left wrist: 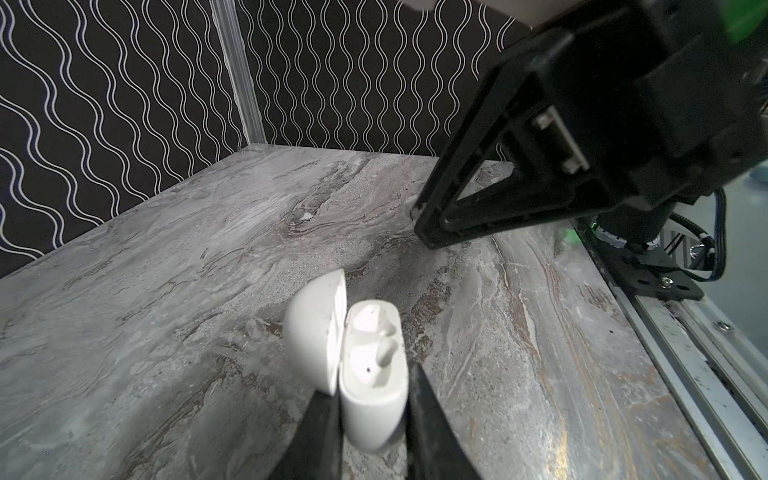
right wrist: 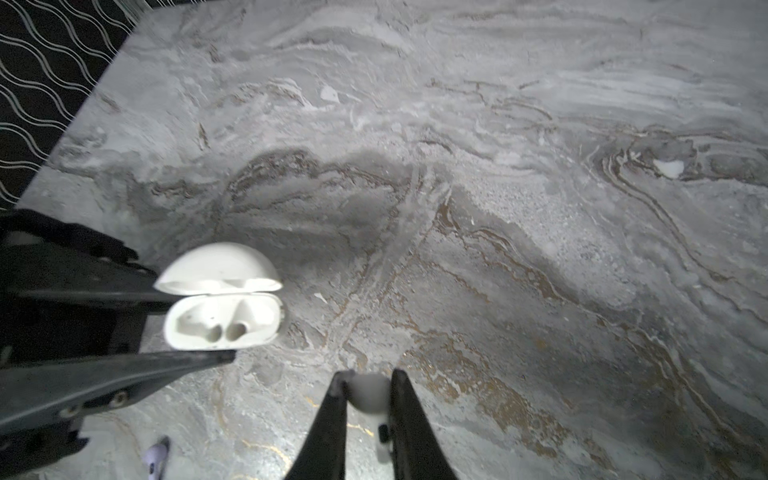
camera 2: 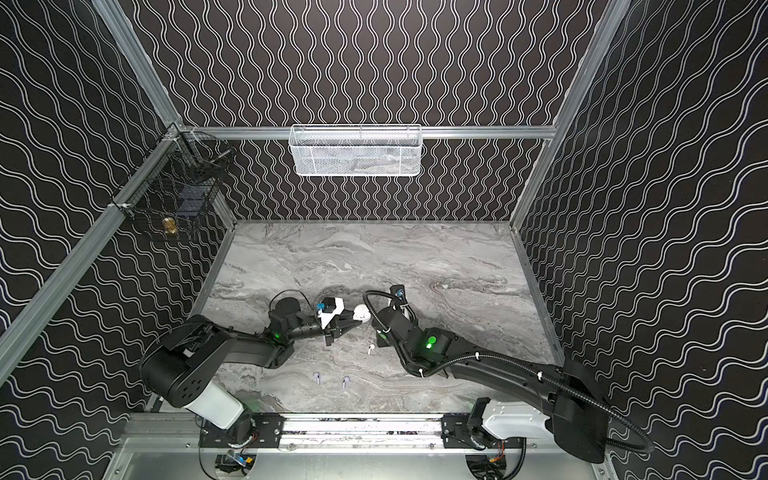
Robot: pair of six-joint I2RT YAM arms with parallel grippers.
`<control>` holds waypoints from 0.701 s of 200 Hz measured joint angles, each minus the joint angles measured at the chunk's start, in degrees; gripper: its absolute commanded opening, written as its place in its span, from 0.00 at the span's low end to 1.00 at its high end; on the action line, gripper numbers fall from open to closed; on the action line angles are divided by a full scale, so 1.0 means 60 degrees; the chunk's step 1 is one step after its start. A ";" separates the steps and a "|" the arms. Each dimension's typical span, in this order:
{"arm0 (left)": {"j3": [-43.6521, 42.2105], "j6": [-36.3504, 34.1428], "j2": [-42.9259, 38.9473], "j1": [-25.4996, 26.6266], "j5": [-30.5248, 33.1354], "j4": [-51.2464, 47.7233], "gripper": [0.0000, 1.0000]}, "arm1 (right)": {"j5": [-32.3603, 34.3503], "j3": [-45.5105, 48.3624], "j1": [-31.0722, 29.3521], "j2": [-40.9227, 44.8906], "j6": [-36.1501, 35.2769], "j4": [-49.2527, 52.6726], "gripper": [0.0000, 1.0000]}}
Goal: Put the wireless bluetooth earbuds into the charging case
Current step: 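Lift the earbud with the right gripper and carry it toward the case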
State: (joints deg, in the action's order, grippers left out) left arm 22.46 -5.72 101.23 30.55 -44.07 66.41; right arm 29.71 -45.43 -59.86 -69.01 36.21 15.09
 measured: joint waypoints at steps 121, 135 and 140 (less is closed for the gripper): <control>0.0135 0.0412 0.0146 -0.0215 -0.0025 0.0058 0.18 | -0.0299 0.0149 -0.0178 -0.0481 -0.0714 -0.2951 0.21; 0.0135 0.0423 0.0146 -0.0215 0.0062 0.0058 0.18 | -0.0284 0.0208 -0.0193 -0.0557 -0.0667 -0.3118 0.21; 0.0135 0.0423 0.0146 -0.0215 0.0080 0.0058 0.18 | -0.0259 0.0240 -0.0193 -0.0576 -0.0645 -0.3217 0.21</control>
State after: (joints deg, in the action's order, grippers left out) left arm 23.27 -3.18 102.10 29.26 -43.59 66.76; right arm 28.16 -43.99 -61.01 -72.47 32.34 -4.21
